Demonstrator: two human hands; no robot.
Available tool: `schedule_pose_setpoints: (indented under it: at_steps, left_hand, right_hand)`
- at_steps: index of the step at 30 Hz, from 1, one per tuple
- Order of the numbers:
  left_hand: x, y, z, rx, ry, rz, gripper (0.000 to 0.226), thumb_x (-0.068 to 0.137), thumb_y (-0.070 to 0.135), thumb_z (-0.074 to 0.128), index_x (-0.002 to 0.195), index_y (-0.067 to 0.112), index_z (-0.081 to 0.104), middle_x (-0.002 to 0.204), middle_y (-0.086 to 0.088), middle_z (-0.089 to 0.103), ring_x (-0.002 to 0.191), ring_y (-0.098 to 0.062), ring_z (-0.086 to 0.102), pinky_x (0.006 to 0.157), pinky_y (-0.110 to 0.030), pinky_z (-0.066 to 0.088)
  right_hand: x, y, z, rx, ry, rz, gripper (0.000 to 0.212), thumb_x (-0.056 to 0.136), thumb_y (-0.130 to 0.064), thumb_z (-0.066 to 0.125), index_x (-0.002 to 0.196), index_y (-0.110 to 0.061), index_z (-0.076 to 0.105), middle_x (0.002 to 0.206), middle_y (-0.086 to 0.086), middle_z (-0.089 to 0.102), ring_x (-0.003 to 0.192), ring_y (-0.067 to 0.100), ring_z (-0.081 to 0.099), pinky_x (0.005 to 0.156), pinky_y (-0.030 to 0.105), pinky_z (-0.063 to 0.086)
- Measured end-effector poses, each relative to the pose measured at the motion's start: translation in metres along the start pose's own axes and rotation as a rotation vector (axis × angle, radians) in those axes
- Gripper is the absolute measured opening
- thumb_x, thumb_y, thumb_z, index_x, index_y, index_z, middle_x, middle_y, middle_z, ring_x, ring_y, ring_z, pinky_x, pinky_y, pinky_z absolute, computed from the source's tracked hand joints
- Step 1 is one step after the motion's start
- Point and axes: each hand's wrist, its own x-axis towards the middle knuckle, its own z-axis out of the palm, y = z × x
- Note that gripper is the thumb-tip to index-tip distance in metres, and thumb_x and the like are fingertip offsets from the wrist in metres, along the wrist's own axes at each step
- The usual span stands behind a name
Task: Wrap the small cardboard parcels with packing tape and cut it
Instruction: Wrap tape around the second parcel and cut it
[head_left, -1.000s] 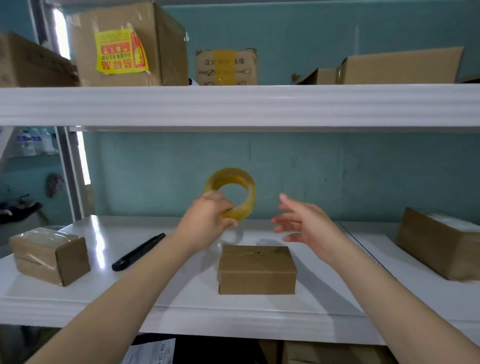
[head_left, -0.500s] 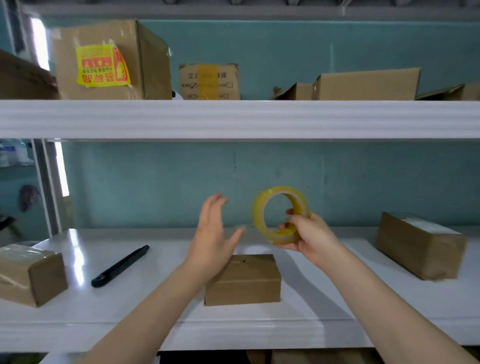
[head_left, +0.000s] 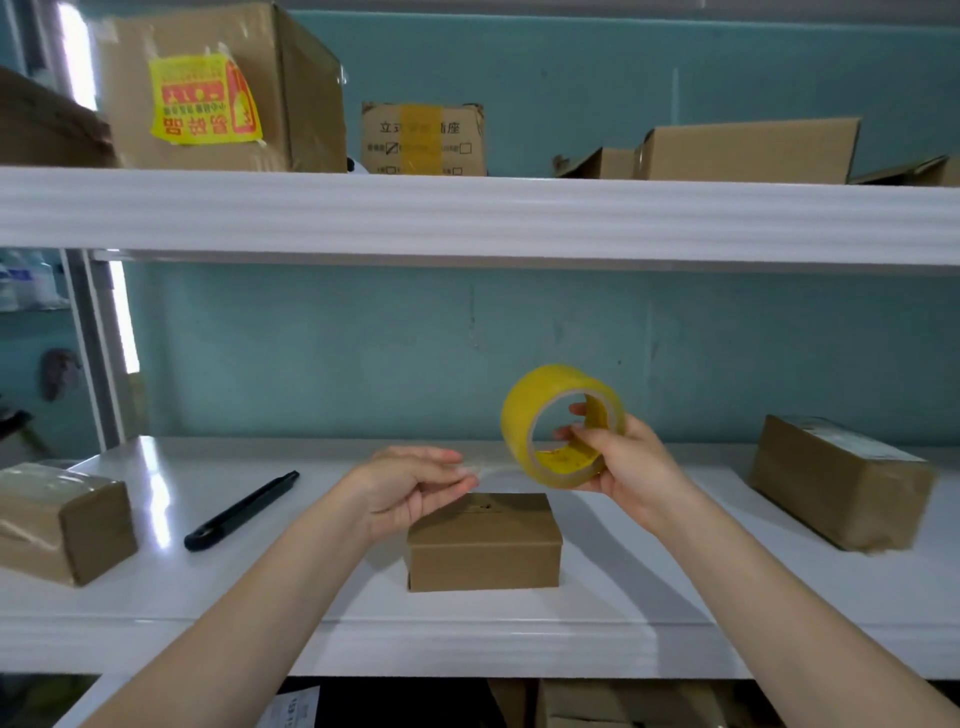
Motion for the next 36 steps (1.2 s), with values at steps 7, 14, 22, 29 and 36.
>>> schedule_pose_setpoints:
  at_steps: [7, 14, 22, 29, 36]
  left_hand:
    - [-0.014, 0.015, -0.001, 0.444, -0.051, -0.147, 0.004, 0.084, 0.0, 0.063, 0.082, -0.002, 0.062, 0.06, -0.018, 0.068, 0.046, -0.018, 0.068, 0.039, -0.02, 0.052]
    - [-0.02, 0.045, -0.013, 0.672, 0.142, 0.115, 0.015, 0.079, 0.003, 0.07, 0.068, -0.001, 0.061, 0.046, -0.006, 0.062, 0.034, -0.006, 0.054, 0.035, -0.013, 0.044]
    - [-0.022, 0.062, -0.046, 0.571, 0.115, 0.043, 0.012, 0.084, -0.003, 0.061, 0.072, -0.002, 0.062, 0.05, -0.007, 0.065, 0.036, -0.005, 0.056, 0.036, -0.013, 0.045]
    - [0.005, 0.036, -0.068, 0.539, 0.136, -0.119, 0.014, 0.086, -0.016, 0.05, 0.079, -0.009, 0.06, 0.053, -0.016, 0.067, 0.04, -0.013, 0.064, 0.036, -0.018, 0.049]
    - [0.031, 0.024, -0.079, 0.475, 0.096, -0.288, 0.015, 0.09, -0.008, 0.049, 0.079, -0.003, 0.057, 0.061, -0.019, 0.07, 0.046, -0.019, 0.068, 0.033, -0.021, 0.049]
  right_hand:
    - [-0.002, 0.001, 0.006, -0.105, 0.106, -0.141, 0.026, 0.093, -0.001, 0.047, 0.087, -0.023, 0.059, 0.093, 0.009, 0.064, 0.085, 0.026, 0.063, 0.071, 0.044, 0.056]
    - [0.009, -0.016, -0.001, -0.54, 0.27, -0.453, 0.018, 0.084, 0.006, 0.05, 0.083, -0.008, 0.062, 0.081, 0.015, 0.063, 0.077, 0.026, 0.058, 0.069, 0.031, 0.044]
    - [0.023, 0.003, -0.052, -0.495, 0.369, -0.347, 0.017, 0.081, -0.007, 0.067, 0.096, 0.001, 0.065, 0.077, 0.015, 0.064, 0.07, 0.033, 0.062, 0.072, 0.04, 0.048]
    - [0.021, 0.009, -0.095, -1.302, 0.269, -0.652, 0.034, 0.067, 0.009, 0.068, 0.097, -0.007, 0.07, 0.089, 0.018, 0.064, 0.076, 0.039, 0.065, 0.067, 0.044, 0.054]
    - [0.02, 0.027, -0.116, -1.601, 0.169, -0.72, 0.058, 0.05, 0.007, 0.081, 0.102, -0.018, 0.073, 0.074, 0.011, 0.059, 0.048, 0.028, 0.06, 0.035, 0.029, 0.041]
